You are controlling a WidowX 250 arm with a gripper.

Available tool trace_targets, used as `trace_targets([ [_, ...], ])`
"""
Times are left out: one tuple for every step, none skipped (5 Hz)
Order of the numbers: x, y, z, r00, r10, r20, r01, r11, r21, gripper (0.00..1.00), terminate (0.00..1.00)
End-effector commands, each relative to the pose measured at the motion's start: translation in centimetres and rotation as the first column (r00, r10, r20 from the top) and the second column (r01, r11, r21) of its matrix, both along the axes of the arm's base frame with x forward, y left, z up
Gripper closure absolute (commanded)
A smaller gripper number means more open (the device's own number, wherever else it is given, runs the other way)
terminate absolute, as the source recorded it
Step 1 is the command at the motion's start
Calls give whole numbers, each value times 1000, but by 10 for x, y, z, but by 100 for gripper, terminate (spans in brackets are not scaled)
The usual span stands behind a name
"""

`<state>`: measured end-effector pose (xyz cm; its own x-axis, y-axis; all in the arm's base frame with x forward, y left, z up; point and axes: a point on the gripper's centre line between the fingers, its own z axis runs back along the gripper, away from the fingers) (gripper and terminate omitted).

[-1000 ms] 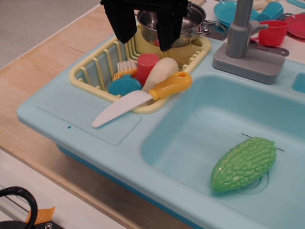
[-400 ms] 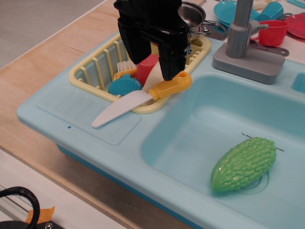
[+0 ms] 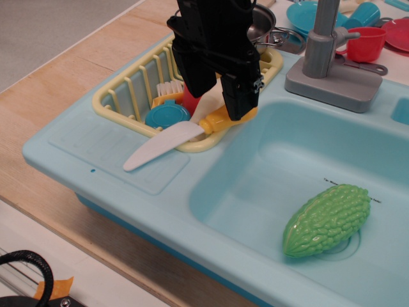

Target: Put knife in pot or pan

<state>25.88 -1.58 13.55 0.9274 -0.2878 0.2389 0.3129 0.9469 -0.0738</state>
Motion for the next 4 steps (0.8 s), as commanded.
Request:
trace_targets([
  [-1, 1, -4, 1000, -2, 14, 3, 1000, -27, 0, 0],
  [-2, 1, -10, 999, 47, 14, -46, 998, -48, 100, 0],
  [1, 1, -9, 999, 33, 3, -32, 998, -48, 100, 0],
  [1, 1, -6, 999, 42, -6, -42, 998, -43, 100, 0],
])
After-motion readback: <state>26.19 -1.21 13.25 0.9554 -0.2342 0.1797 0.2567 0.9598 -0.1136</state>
